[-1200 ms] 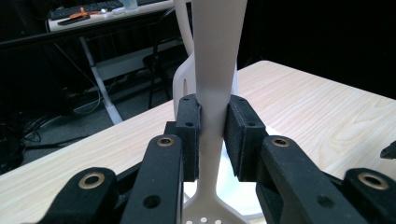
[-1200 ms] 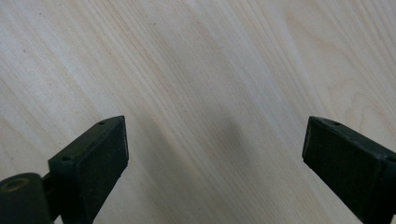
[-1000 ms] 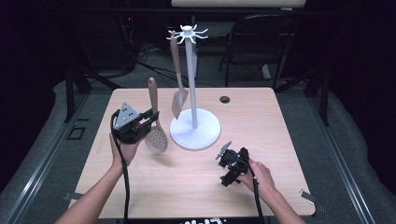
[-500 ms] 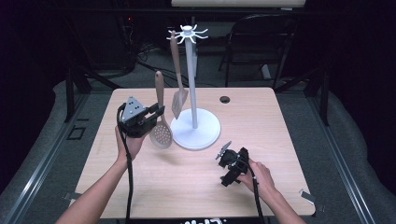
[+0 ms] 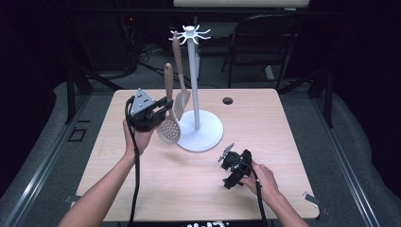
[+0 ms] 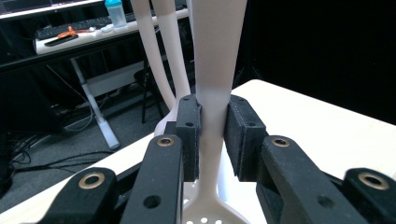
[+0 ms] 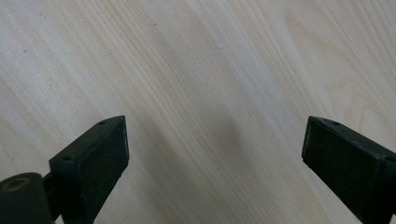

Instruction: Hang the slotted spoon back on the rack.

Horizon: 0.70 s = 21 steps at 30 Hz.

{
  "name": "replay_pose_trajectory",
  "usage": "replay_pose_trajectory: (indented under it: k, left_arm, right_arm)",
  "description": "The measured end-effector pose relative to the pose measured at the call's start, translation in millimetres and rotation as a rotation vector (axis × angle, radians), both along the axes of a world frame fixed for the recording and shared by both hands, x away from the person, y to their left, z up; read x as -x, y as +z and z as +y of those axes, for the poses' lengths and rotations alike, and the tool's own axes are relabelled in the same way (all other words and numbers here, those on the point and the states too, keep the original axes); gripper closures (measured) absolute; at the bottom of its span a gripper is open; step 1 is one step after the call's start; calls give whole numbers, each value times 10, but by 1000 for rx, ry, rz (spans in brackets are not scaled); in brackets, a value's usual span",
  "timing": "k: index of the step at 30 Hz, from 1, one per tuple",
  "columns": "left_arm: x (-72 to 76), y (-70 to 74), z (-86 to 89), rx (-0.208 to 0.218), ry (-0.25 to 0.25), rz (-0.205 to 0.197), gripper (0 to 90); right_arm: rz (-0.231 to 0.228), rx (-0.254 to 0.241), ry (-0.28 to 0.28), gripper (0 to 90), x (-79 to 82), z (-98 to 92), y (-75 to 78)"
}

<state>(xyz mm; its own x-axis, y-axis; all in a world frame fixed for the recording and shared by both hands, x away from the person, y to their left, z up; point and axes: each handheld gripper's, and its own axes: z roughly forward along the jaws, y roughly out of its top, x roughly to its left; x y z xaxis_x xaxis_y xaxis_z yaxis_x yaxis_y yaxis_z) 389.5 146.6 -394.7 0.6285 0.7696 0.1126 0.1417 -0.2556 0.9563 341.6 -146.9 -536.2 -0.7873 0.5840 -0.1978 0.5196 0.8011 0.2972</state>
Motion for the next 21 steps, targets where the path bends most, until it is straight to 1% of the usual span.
replay_pose_trajectory:
  k: [1,2,4,5,10,15,16,17,18,20,21]
  left_arm:
    - [-12,13,-8,0,1,1,763]
    - [-24,26,-18,2,0,3,763]
    - [-51,52,-38,10,1,6,763]
    - [-65,67,-51,14,-1,11,763]
    - [-116,118,-108,24,3,21,763]
    - [-174,168,-150,47,7,38,763]
    - [-185,179,-156,44,8,42,762]
    - [-195,187,-166,50,9,42,762]
    - [-205,200,-170,45,11,46,763]
    - [-228,224,-193,55,17,52,763]
    - [-233,234,-197,51,19,57,763]
  right_arm:
    - [1,1,0,69,-1,-1,-1]
    - [3,-11,-1,69,-2,-2,-11]
    - [0,-6,0,69,-4,-2,-11]
    - [-5,5,4,69,-5,-1,-6]
    - [-4,5,4,69,-5,-1,-7]
    - [-7,4,6,70,-6,-5,-7]
    - [-7,4,6,70,-6,-4,-7]
    - [-9,4,7,70,-6,-5,-7]
    - [-9,4,7,70,-6,-5,-7]
    - [-9,6,7,71,-7,-5,-8]
    - [-8,6,7,71,-7,-6,-8]
